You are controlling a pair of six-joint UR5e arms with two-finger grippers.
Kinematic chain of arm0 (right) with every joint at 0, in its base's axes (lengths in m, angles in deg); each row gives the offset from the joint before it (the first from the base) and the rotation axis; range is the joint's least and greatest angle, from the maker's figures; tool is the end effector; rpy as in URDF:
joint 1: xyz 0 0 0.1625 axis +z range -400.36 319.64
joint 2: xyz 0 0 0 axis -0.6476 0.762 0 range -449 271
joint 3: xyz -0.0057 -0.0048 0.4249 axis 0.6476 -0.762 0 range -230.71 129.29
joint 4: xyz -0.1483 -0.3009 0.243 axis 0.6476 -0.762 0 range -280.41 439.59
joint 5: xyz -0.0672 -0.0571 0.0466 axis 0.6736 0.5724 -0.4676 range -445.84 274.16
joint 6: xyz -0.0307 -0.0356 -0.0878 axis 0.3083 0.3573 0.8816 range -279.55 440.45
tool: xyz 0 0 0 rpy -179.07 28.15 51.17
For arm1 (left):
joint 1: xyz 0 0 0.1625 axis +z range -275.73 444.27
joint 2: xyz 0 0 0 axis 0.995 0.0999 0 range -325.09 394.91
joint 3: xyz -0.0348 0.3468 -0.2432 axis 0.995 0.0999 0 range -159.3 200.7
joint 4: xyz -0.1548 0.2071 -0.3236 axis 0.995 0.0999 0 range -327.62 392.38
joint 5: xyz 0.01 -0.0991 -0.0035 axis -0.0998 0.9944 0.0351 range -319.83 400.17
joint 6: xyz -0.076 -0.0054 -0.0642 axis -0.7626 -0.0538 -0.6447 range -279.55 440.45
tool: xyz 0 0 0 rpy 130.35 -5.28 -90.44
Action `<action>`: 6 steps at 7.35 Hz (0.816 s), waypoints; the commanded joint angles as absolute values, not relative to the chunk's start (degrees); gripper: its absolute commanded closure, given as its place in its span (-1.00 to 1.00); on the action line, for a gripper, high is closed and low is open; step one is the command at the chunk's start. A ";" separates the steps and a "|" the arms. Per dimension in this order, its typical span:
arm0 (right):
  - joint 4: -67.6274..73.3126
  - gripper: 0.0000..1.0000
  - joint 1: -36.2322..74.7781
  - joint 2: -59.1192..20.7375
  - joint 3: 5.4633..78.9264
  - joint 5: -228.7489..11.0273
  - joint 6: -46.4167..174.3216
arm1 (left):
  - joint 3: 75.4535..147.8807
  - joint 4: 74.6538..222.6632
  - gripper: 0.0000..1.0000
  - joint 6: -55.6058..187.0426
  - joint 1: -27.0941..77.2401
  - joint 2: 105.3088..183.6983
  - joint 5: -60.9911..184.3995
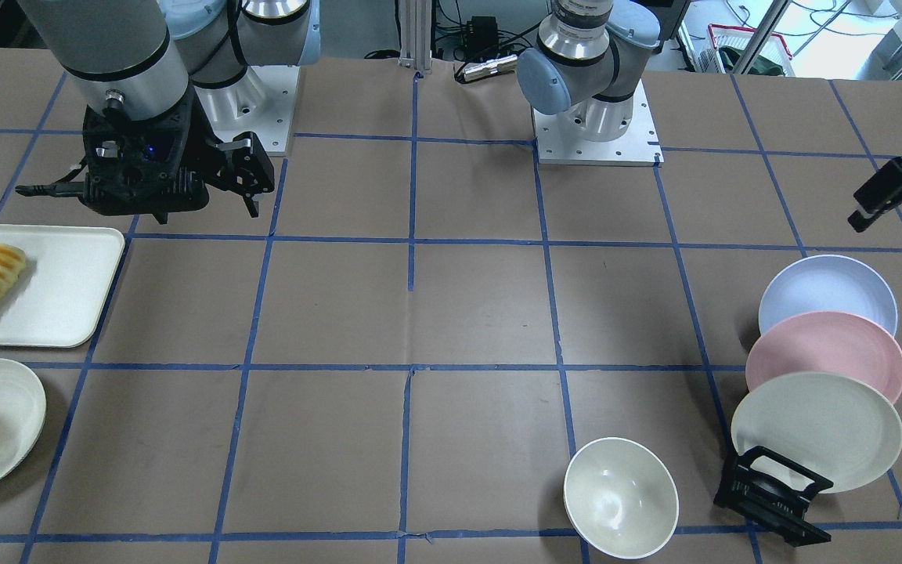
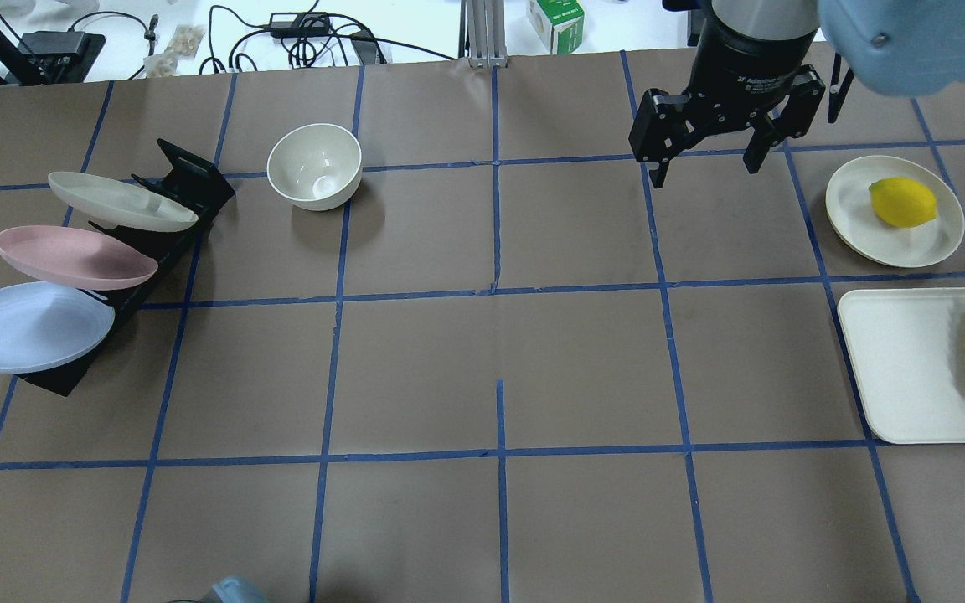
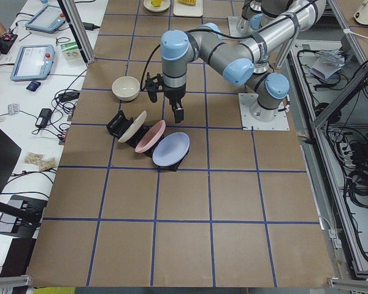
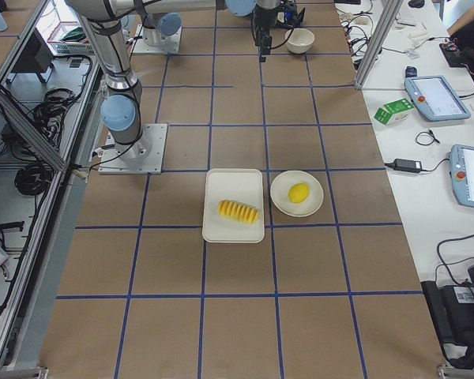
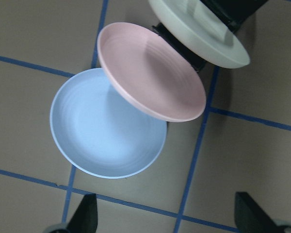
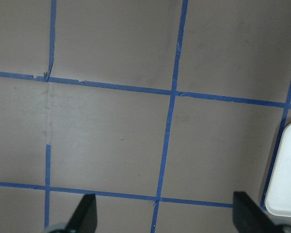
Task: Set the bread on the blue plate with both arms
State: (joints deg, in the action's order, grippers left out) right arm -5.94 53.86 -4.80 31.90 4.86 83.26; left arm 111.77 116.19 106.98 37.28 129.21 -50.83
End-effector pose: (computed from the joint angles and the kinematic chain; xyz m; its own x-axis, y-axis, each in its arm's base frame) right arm 0.1706 -0.5185 0.4916 -0.9924 -0.1228 0.0096 -0.1222 0.9912 0.0508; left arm 0.2609 -0.4725 0.4514 -0.9586 -0.2838 -0.0221 -0.2838 0.9589 -0.0050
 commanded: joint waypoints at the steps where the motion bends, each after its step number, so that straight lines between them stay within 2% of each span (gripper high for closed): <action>1: -5.93 -1.00 53.86 -4.80 31.90 4.86 83.35 | 112.10 110.55 -1.00 113.02 41.98 133.07 -50.79; 6: -5.84 -1.00 53.86 -4.80 31.99 4.86 83.35 | 112.98 107.98 -1.00 115.52 46.30 142.82 -45.52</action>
State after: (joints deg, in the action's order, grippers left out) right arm -5.85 53.86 -4.80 31.93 4.86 83.35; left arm 112.66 109.34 115.23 45.84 140.58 -45.57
